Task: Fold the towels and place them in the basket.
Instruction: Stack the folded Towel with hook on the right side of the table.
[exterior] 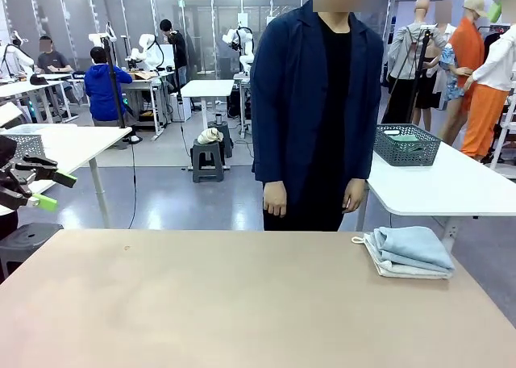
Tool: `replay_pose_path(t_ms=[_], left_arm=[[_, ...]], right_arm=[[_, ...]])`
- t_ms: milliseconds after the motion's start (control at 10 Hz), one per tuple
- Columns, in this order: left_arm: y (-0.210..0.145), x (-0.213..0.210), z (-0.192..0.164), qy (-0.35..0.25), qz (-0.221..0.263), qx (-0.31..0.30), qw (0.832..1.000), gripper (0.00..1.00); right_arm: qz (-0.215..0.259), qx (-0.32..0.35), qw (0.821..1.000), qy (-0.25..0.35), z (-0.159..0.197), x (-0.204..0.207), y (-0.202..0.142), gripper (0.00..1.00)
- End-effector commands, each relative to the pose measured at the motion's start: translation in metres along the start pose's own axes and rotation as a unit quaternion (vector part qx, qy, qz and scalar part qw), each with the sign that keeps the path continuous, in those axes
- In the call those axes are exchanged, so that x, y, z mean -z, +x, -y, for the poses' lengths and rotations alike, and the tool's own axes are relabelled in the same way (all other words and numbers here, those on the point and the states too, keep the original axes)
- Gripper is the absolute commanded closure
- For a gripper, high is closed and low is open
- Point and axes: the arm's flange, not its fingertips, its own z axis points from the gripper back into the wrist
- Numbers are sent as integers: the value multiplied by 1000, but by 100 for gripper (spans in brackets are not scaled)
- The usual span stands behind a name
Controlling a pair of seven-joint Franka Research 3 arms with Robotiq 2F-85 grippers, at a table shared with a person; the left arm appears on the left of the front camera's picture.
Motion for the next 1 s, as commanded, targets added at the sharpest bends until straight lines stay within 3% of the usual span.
replay_pose_path(t_ms=[0,900], left_arm=[[2,-1,0,1,3,1,1000,0],[2,-1,0,1,3,1,1000,0]], right_arm=[[-5,2,1000,-2,0,-4,1,0],[-5,2,1000,-2,0,-4,1,0]])
